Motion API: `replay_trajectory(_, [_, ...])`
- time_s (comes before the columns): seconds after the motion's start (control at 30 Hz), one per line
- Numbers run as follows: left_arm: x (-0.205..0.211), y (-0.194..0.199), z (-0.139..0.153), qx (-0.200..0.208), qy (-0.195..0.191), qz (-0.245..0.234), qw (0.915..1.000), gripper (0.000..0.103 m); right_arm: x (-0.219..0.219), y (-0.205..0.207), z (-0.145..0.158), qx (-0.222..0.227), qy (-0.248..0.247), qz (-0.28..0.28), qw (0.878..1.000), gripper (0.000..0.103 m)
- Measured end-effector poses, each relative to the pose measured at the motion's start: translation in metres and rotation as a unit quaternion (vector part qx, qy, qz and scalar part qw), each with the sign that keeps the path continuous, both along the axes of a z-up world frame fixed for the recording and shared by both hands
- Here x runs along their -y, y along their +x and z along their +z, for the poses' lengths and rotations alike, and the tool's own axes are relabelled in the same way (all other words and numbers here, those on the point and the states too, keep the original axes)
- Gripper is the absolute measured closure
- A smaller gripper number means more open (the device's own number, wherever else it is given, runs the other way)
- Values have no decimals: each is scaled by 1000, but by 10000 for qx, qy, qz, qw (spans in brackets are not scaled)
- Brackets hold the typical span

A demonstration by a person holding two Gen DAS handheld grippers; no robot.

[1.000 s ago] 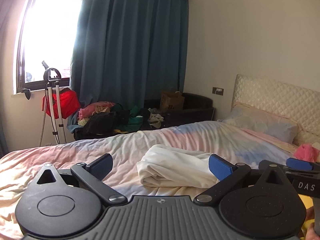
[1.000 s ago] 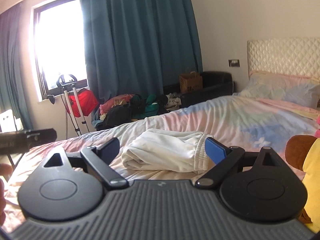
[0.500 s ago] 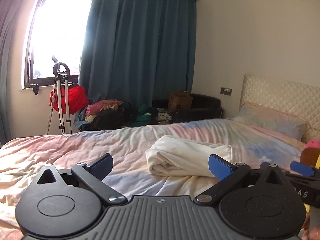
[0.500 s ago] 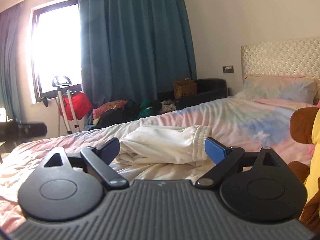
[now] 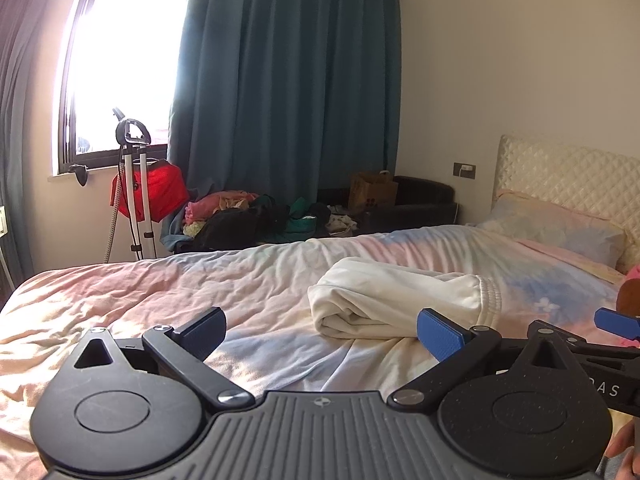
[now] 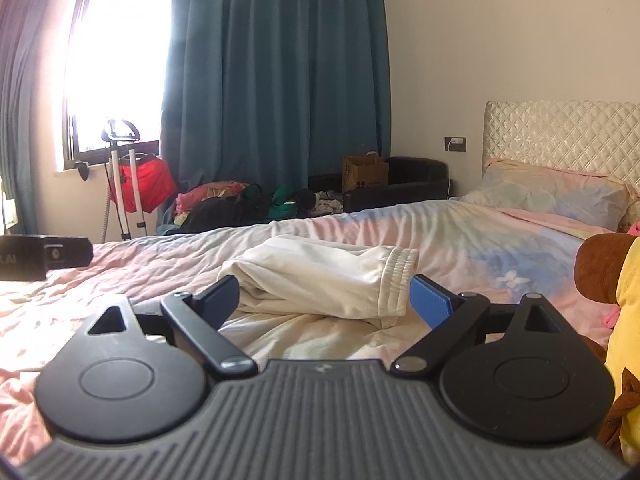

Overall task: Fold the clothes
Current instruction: 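Open both tools and withdraw them from the folded sweatpants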

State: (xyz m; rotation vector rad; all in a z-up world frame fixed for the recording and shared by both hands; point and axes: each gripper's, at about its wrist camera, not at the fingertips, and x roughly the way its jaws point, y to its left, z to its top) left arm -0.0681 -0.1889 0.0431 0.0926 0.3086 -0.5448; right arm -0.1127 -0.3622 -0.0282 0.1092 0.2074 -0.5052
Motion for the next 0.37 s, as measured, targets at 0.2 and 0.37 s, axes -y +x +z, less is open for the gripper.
replay_trajectory(0.2, [1,-2,-1,4,41,37,10000,1,1,0,0,-2,38,-32,10000,10])
replay_trajectory(0.37, [0,-3,-3,11,33,-42,10000,1,3,-1,1,21,104,-73,9999,10])
